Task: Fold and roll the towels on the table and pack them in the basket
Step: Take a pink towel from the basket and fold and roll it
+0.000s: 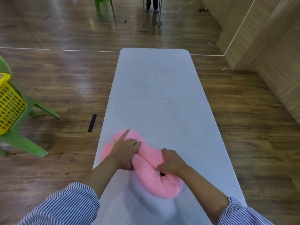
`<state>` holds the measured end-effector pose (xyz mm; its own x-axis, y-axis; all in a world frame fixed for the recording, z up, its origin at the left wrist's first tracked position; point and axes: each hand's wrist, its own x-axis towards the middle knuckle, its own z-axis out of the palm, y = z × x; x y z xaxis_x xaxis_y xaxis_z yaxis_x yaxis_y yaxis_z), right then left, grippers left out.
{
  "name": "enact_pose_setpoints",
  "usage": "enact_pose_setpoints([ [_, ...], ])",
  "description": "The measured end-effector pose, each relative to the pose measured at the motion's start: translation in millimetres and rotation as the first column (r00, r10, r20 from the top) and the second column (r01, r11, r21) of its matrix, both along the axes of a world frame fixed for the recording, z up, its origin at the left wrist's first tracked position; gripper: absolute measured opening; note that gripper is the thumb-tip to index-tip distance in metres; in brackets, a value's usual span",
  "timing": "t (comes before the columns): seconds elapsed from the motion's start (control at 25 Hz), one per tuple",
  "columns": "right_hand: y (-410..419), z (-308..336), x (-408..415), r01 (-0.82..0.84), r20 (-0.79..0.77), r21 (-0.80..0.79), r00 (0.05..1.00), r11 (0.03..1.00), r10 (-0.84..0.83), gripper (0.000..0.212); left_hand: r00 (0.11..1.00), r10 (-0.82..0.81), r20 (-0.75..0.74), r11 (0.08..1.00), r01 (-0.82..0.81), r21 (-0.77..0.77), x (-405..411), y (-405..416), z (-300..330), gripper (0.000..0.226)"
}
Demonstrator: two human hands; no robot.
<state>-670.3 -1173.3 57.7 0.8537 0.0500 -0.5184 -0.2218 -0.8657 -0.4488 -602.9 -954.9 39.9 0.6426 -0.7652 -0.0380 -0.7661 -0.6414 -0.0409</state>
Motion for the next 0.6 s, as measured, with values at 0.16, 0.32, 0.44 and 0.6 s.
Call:
enact_pose_setpoints([
  [0.16,-25,42,31,0.019,0.226,0.039,0.974,0.999,-0.027,0.061,0.966,0.144,0.217,0.974,-0.099,-0.205,-5,-6,24,0.079],
  [0.32,-38,34,33,-0.011,-0.056,0.048,0.998,0.999,0.014,0.054,0.974,0.220,0.060,0.975,-0.221,0.006,-35,-17,28,0.086],
  [0.44,-36,-2,14,-0.015,-0.113,0.014,0.993,1.000,0.016,0.057,0.953,0.278,-0.121,0.952,-0.257,0.170,-57,-17,0,0.087],
  [0.6,-36,-7,14,-0.045,-0.006,-0.032,0.999,0.998,0.045,0.045,0.923,0.282,-0.262,0.955,-0.244,0.168,-51,-9,-8,0.109],
])
